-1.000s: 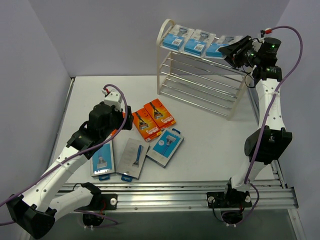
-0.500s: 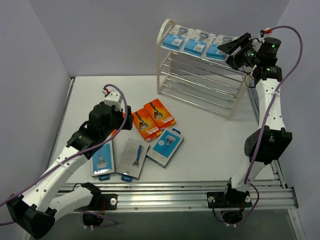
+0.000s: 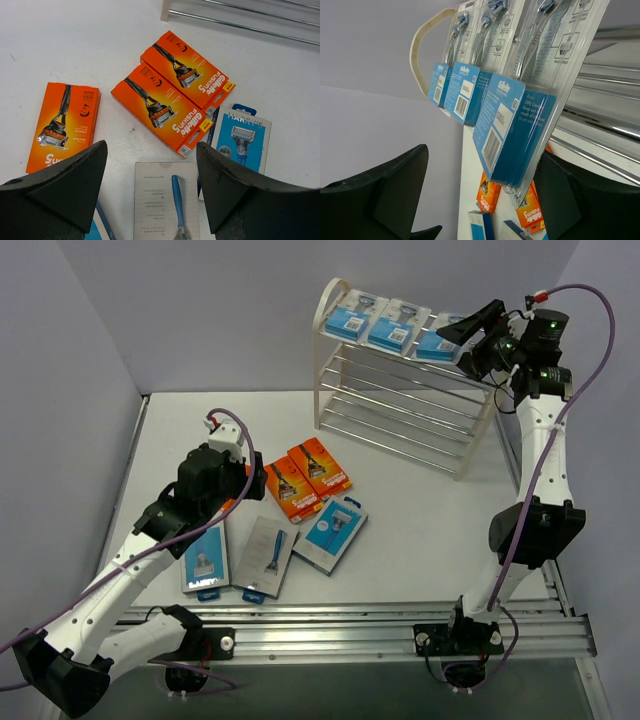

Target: Place and organize the shaving razors onto the shelf

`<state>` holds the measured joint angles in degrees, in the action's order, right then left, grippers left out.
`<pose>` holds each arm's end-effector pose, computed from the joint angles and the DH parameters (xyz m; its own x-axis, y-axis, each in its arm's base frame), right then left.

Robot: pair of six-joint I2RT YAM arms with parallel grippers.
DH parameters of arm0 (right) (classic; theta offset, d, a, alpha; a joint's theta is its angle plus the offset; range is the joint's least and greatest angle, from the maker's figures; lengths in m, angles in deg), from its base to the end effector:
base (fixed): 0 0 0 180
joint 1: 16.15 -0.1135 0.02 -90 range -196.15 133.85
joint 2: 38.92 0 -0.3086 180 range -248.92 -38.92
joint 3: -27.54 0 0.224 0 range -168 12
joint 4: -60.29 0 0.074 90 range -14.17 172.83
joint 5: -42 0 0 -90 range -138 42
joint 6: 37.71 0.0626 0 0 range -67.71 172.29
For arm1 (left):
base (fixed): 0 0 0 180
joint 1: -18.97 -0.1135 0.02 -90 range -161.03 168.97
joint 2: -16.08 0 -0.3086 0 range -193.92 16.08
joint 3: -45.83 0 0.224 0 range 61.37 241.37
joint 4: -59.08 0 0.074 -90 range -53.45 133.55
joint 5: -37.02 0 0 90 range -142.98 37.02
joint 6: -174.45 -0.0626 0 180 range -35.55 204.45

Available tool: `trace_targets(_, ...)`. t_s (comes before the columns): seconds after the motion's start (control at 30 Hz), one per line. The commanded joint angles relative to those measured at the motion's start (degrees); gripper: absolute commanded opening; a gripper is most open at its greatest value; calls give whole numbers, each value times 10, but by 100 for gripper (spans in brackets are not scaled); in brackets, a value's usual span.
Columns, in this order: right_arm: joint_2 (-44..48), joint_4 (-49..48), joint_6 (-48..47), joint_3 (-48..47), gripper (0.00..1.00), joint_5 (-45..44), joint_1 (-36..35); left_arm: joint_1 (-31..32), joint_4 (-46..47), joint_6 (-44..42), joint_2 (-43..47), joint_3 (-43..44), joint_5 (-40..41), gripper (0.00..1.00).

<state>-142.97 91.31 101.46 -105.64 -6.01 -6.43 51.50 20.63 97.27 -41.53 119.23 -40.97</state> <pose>0.4122 -0.0281 0.5179 -0.4250 0.6434 -0.6368 -0.3242 0.5486 0.7707 0.1714 -0.0939 0.3829 -0.3975 -0.0039 -0.9176 0.2829 0.9508 -0.1266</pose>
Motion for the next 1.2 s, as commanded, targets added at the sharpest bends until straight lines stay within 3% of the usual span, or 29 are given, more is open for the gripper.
trace_targets(0.0,3,38,-30,-43,78,-9,1,2,5,-7,10,9,4,81)
trace_targets(0.33,-4,105,-73,-70,91,-38,0,2,3,-8,13,9,9,81)
trace_targets(0.8,-26,198,-119,-134,93,-93,-2,2,4,-8,14,8,8,81)
trace_targets(1.17,-41,183,-95,-169,93,-72,-3,2,4,-10,16,9,11,81)
